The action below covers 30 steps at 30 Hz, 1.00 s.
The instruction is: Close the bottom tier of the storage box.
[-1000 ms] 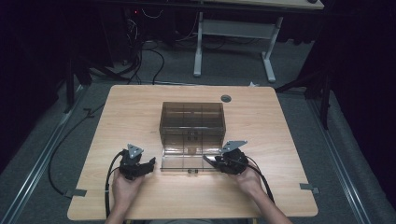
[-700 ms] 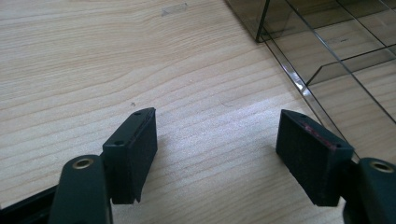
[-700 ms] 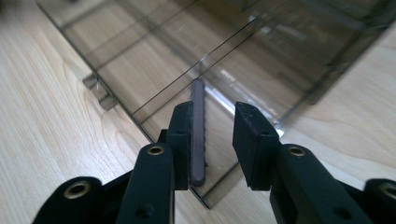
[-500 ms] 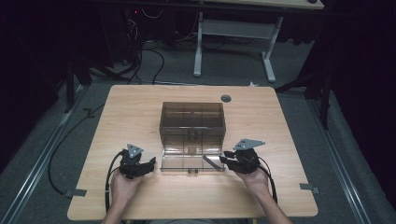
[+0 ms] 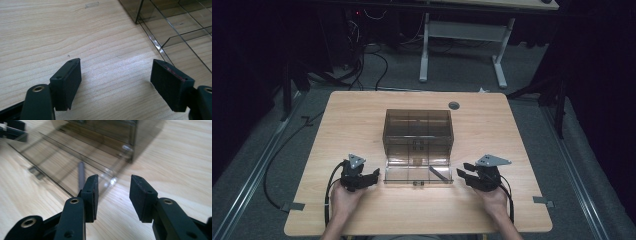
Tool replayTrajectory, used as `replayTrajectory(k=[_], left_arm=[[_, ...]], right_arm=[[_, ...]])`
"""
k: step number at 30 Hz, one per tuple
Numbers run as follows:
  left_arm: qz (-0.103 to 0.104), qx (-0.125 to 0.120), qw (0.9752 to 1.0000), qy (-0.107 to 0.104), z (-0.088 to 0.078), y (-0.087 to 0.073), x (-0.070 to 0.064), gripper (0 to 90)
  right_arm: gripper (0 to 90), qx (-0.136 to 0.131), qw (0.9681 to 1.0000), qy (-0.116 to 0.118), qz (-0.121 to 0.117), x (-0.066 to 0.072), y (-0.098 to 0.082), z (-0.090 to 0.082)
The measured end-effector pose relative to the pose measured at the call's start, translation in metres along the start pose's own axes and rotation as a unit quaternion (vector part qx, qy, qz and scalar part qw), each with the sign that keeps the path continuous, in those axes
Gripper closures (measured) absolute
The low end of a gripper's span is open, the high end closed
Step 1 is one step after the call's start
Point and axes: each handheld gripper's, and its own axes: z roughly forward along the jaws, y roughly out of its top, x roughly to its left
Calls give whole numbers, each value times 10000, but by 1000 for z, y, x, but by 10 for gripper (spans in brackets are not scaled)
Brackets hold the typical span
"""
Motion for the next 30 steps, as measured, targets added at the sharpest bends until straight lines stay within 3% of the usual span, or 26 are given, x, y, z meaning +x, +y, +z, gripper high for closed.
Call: replayTrajectory(k=[4, 9, 11, 20, 25, 30], left_arm=[[-27, 8, 10000, 2, -1, 1, 0, 251], [117, 147, 9998, 7, -1, 3, 1, 282], [16, 159, 9996, -226, -6, 9, -1, 321], [-129, 56, 9986, -518, -12, 33, -11, 340], [-66, 24, 9982, -601, -11, 46, -18, 341], [-153, -40, 9956, -925, -9, 72, -33, 338]], right_arm=[[593, 67, 9998, -130, 99, -4, -8, 1], [593, 148, 9993, -329, 87, -6, -14, 5], [589, 193, 9988, -426, 119, -8, -19, 8], [559, 382, 9964, -751, 114, -10, -27, 15], [552, 431, 9958, -811, 19, -9, -27, 15], [543, 434, 9956, -833, -29, -9, -27, 16]])
